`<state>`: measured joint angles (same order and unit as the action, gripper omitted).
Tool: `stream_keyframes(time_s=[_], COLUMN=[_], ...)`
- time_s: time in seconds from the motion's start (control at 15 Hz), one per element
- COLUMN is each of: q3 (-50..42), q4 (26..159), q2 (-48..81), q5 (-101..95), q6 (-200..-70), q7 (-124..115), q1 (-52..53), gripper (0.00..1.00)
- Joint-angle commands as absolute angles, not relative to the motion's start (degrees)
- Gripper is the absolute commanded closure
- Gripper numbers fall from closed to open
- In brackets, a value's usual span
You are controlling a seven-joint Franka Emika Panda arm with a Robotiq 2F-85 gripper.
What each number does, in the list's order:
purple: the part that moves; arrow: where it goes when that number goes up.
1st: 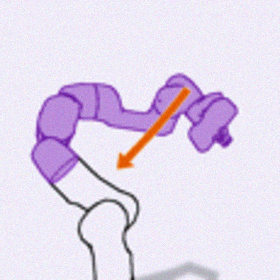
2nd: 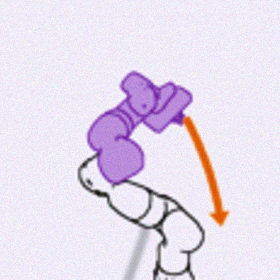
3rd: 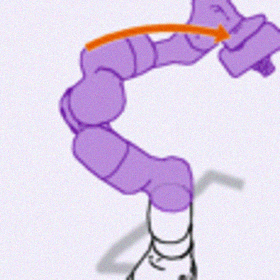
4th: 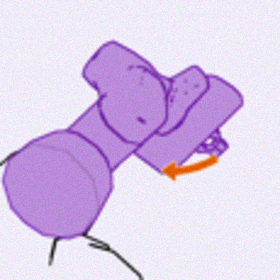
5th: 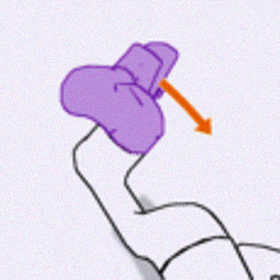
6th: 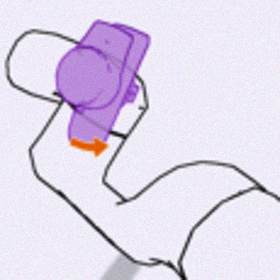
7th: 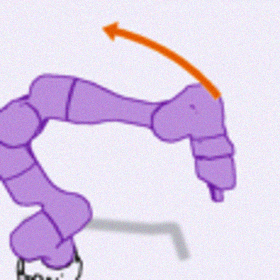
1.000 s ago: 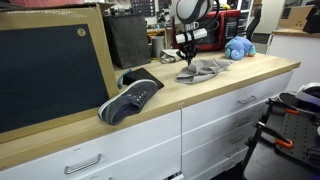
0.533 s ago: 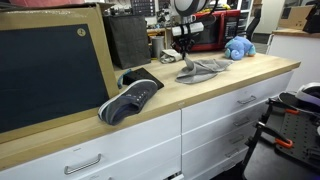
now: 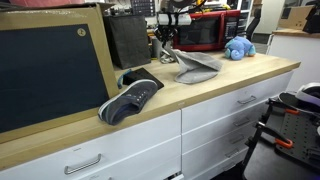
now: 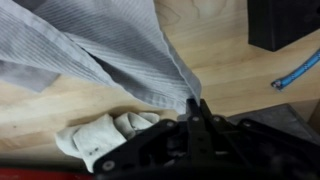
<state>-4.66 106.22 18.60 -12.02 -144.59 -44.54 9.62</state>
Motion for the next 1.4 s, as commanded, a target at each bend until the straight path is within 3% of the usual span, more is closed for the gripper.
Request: stream_keyframes(time_s=[0.0,0.27,0.33,0.47,0.73,1.07,1.33], q3=[-5.7,-9.4,-11.0,-14.5,-18.3,-6.6,-5.0], q4=[107.8,108.6,108.8,109.2,111.5,119.8,121.8], q2=[17.8,18.8,19.1,19.3,18.0,11.5,8.7], q5=[-18.1,-26.4,-28.5,-32.1,-33.9,-17.5,-10.6], q6=[-154.1,-166.4,-168.9,-172.9,-175.9,-161.6,-146.0], q7=[-45.3,-49.6,-51.6,-56.7,-61.2,-44.4,-38.1], q1=[11.8,14.0,14.7,16.1,16.9,8.5,6.7], gripper=[0.99,0.99,0.73,0.65,0.34,0.01,0.0])
